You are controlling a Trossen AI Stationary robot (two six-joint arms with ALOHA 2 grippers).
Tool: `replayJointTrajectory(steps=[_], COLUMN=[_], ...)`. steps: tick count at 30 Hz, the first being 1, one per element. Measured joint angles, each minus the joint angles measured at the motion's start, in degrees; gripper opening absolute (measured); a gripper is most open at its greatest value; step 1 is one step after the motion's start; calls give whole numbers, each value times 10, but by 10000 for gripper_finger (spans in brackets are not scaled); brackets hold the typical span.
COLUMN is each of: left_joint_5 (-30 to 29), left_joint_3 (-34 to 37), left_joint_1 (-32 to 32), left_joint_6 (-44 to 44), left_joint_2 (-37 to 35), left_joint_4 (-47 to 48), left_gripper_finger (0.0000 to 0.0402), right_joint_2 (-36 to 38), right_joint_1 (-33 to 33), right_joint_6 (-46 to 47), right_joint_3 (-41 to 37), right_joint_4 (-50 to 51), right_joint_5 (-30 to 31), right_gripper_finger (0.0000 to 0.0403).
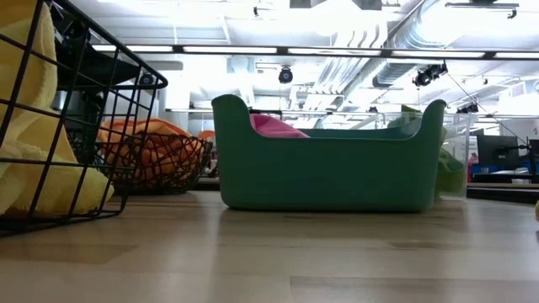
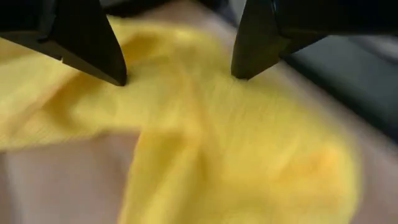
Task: Sort microfiber towel by color & place in baskets
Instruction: Put the yellow microfiber cloth into the bottom black wire basket
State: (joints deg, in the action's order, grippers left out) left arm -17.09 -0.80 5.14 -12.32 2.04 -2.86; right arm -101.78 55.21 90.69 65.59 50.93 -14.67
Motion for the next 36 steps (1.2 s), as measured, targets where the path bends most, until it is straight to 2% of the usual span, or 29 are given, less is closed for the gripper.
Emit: replayJointTrajectory(steps=[3,7,9,11,13,14,15,16,18,20,23,26,30,36], left_joint_5=[0,0,0,0,0,0,0,0,0,0,0,0,0,0], left_joint_3=[0,0,0,0,0,0,0,0,0,0,0,0,0,0], left_joint_1=[0,0,0,0,0,0,0,0,0,0,0,0,0,0], left_joint_6=[0,0,0,0,0,0,0,0,0,0,0,0,0,0], left_joint_2=[0,0,0,0,0,0,0,0,0,0,0,0,0,0], left_joint_4=[0,0,0,0,0,0,0,0,0,0,0,0,0,0], left_gripper_finger=[0,0,0,0,0,0,0,0,0,0,0,0,0,0], right_joint_2=[-23,-48,-54,-55,-54,-54,-54,-55,-55,-55,-55,-55,-55,-110], right_joint_1=[-6,-16,-17,-17,-17,-19,-22,-30,-61,-94,-139,-178,-214,-265], right_joint_6=[8,-16,-31,-36,-36,-36,-42,-46,-74,-130,-278,-428,-576,-650], right_joint_3=[-9,-7,-5,-6,-1,7,17,31,60,95,167,244,329,421], right_joint_4=[1,2,-3,-13,-30,-38,-52,-72,-126,-192,-315,-403,-490,-542], right_joint_5=[20,16,8,8,23,46,80,120,187,256,315,323,326,294], right_gripper_finger=[287,285,267,215,122,65,35,26,28,14,10,5,4,2])
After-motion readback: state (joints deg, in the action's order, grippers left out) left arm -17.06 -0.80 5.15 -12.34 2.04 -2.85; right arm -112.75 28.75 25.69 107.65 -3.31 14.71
